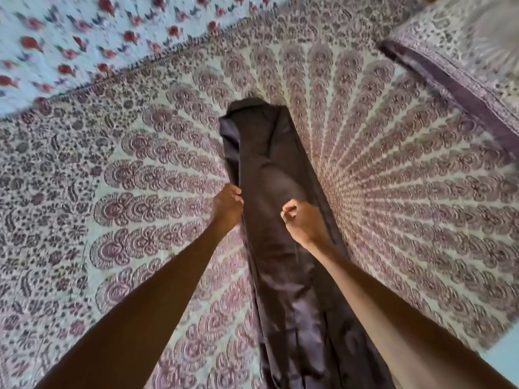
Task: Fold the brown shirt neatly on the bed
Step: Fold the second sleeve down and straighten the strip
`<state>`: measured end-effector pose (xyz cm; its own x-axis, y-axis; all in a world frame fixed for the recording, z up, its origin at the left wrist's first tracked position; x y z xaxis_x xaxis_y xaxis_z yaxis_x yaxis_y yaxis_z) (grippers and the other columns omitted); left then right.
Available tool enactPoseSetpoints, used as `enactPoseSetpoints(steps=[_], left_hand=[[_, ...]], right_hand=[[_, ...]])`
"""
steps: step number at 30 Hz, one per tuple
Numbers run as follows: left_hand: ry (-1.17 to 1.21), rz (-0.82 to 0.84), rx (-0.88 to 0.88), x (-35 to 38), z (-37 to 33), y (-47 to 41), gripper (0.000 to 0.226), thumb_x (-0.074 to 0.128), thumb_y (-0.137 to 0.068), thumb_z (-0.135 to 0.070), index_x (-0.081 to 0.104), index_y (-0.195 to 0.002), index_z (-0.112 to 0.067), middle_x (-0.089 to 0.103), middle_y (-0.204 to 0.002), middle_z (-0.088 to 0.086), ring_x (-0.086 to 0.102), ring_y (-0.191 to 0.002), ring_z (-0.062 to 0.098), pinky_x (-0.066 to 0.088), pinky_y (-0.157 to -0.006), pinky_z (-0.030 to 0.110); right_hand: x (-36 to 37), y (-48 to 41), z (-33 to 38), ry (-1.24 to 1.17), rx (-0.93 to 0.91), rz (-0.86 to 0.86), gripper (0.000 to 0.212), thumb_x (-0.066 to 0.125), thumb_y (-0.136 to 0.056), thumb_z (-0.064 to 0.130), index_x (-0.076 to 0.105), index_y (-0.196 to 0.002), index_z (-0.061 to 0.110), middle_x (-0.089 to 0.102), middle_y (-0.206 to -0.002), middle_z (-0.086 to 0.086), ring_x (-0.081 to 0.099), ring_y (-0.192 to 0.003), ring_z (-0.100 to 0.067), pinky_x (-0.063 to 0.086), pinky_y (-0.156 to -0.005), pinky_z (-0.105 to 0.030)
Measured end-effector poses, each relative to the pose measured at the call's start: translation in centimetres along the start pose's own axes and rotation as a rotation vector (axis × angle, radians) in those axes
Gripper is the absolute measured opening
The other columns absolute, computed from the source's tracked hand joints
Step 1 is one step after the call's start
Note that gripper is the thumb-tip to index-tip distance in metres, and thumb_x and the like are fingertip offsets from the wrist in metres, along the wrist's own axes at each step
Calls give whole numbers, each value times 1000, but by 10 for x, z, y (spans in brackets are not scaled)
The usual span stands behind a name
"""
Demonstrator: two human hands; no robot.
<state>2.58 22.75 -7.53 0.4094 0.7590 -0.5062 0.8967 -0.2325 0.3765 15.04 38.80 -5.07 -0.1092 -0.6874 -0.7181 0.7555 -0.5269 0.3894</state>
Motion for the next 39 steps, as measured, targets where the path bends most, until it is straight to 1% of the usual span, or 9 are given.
enactPoseSetpoints(steps=[4, 7, 11, 15, 19, 26, 31, 36, 39], left_hand=[[-164, -141, 131, -19, -40, -61, 38, 43, -79, 15, 55, -113, 1, 58, -99, 20, 56, -86, 31, 42, -65, 35], [-390, -202, 267, -33, -66, -101, 54, 45, -82, 10, 46, -133, -6, 47, -126, 23, 58, -96, 42, 46, -65, 43], [-550, -45, 490, -41, -88, -156, 65, 59, -76, -1, 47, -136, -22, 40, -130, 20, 61, -89, 39, 51, -67, 41], [-832, 73, 430, -45, -97, -200, 30, 55, -88, -13, 63, -116, -14, 42, -131, 14, 51, -114, 34, 46, -87, 44], [-1097, -68, 386, -63, -113, -229, 15, 62, -88, -10, 70, -96, -19, 47, -121, 10, 49, -111, 31, 47, -81, 44], [-751, -104, 116, -57, -79, -250, 23, 56, -87, -8, 72, -100, -20, 66, -109, 11, 64, -101, 35, 48, -75, 36], [-660, -181, 141, -62, -67, -253, 20, 59, -86, -9, 72, -100, -15, 68, -107, 11, 66, -93, 33, 55, -71, 39], [-360, -433, 142, -70, -73, -229, 25, 41, -90, 3, 55, -107, -8, 60, -107, 10, 52, -77, 18, 30, -53, 21], [-164, -296, 160, -56, -66, -210, 26, 43, -96, -28, 47, -113, -9, 64, -88, 12, 59, -68, 23, 43, -55, 28]], right_hand=[[-5, -67, 34, 121, -158, -58, 15, 56, -87, 17, 65, -98, 21, 71, -98, -5, 66, -96, -28, 52, -76, -35], [-3, -105, 56, 243, -250, -75, 24, 55, -89, 17, 60, -112, 19, 61, -111, -7, 58, -105, -30, 49, -81, -39], [10, -140, 67, 390, -245, -12, 37, 58, -92, 29, 51, -126, 19, 56, -124, -7, 51, -116, -30, 45, -91, -44], [17, -164, 69, 306, -256, -6, 27, 61, -90, 31, 58, -115, 20, 66, -112, -5, 60, -107, -29, 47, -85, -41], [19, -174, 75, 205, -306, -53, 18, 56, -93, 31, 61, -107, 21, 68, -103, -2, 64, -96, -25, 47, -72, -36], [35, -176, 76, 333, -311, -239, 15, 53, -96, 31, 59, -94, 17, 62, -89, -2, 63, -81, -25, 36, -54, -31], [39, -172, 69, 256, -276, -373, 21, 55, -95, 36, 59, -88, 17, 61, -87, -2, 62, -63, -28, 29, -48, -28], [39, -171, 68, 275, -307, -434, 20, 54, -96, 35, 58, -90, 16, 61, -86, -2, 62, -59, -26, 28, -45, -27], [35, -171, 68, 251, -386, -449, 21, 52, -97, 38, 59, -96, 17, 60, -89, -1, 62, -70, -23, 36, -47, -29]])
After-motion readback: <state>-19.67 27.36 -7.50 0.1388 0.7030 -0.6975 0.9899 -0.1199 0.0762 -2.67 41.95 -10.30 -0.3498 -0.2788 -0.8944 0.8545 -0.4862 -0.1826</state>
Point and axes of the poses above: each hand's wrist, its own y-axis away from the middle knuckle, its own x-axis out of the palm, z = x × y, the point moved 4 cm from there along -y, towards the middle knuckle
